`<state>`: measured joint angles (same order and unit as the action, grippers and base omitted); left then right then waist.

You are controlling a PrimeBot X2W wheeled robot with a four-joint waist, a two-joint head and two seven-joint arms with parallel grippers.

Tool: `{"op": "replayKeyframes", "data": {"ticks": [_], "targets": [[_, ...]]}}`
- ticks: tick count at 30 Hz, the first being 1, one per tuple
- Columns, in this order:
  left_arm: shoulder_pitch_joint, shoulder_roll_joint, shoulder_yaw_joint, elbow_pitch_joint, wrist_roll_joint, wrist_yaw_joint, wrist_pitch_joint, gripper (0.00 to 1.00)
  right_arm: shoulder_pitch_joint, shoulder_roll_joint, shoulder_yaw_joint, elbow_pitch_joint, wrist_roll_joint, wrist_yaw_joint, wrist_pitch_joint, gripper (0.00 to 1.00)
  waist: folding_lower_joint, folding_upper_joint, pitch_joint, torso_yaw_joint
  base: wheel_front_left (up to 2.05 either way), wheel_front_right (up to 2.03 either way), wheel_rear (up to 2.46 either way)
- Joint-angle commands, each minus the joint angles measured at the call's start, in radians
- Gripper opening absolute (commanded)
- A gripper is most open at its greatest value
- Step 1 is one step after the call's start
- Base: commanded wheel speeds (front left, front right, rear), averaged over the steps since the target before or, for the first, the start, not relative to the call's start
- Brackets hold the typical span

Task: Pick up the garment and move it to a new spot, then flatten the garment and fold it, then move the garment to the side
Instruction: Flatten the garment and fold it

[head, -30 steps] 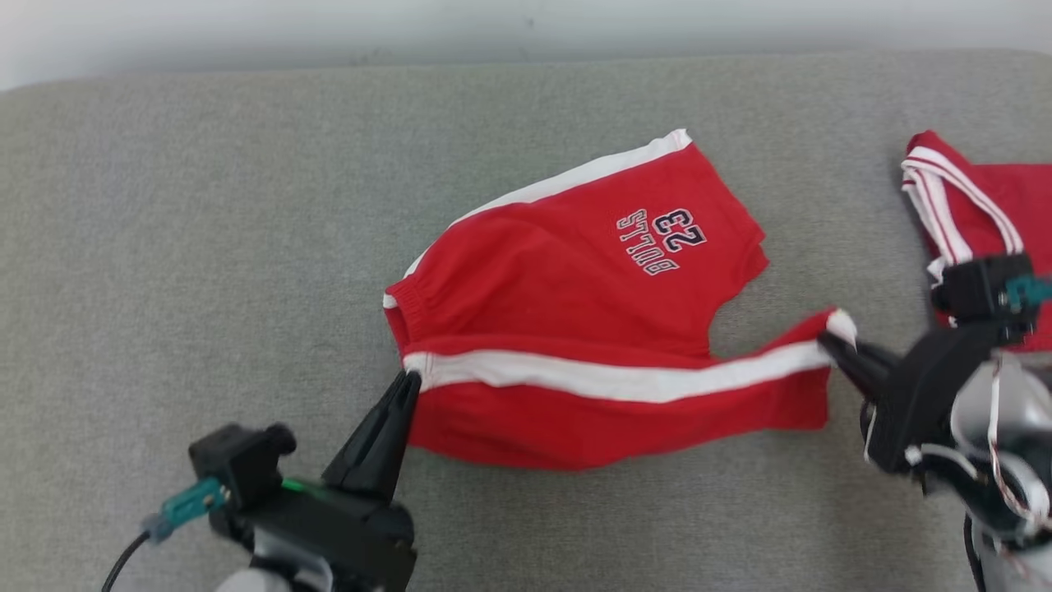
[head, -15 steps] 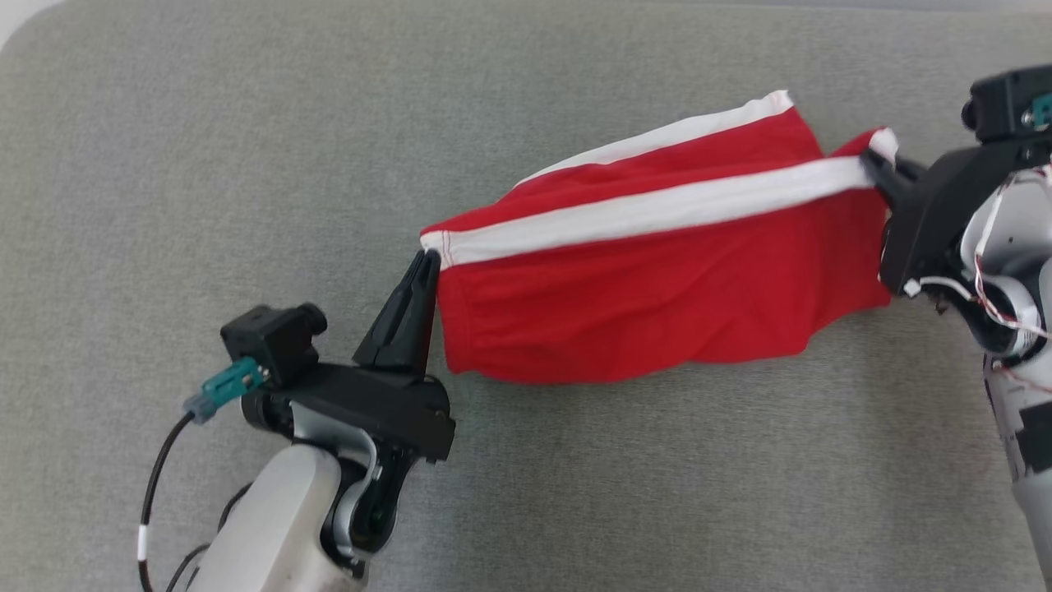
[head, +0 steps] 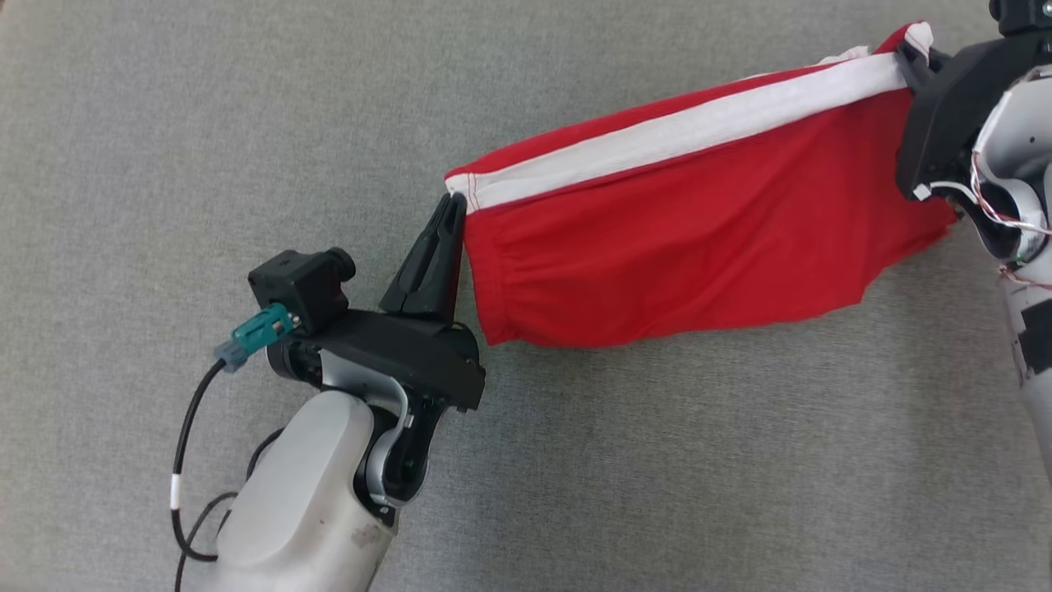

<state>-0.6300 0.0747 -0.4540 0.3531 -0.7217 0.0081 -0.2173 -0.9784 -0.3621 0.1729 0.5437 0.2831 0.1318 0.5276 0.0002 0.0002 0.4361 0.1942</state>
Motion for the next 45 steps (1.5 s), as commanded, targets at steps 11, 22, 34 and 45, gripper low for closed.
{"op": "replayKeyframes", "data": {"ticks": [11,22,34,45], "targets": [[-0.033,-0.011,0.013,0.024,0.04,0.005,-0.043,1.0,-0.048,0.041,0.033,0.118,0.022,-0.003,-0.069,1.0,-0.0002,-0.0002,0.001,0.011,0.0,0.0,0.0],[0.162,-0.001,0.218,-0.114,0.236,0.006,-0.047,1.0,0.071,-0.008,0.021,0.13,0.133,-0.003,-0.006,1.0,-0.0002,-0.0002,-0.088,-0.007,0.0,0.0,0.0],[0.35,-0.019,0.352,-0.263,0.491,-0.041,-0.047,1.0,0.12,-0.003,-0.109,0.207,0.1,-0.003,-0.082,1.0,-0.0002,-0.0002,-0.076,0.047,0.0,0.0,0.0],[0.442,-0.024,0.372,-0.327,0.518,-0.048,-0.047,1.0,0.102,0.044,-0.135,0.311,0.005,-0.001,-0.04,1.0,-0.0002,-0.0002,-0.04,0.093,0.0,0.0,0.0]]}}
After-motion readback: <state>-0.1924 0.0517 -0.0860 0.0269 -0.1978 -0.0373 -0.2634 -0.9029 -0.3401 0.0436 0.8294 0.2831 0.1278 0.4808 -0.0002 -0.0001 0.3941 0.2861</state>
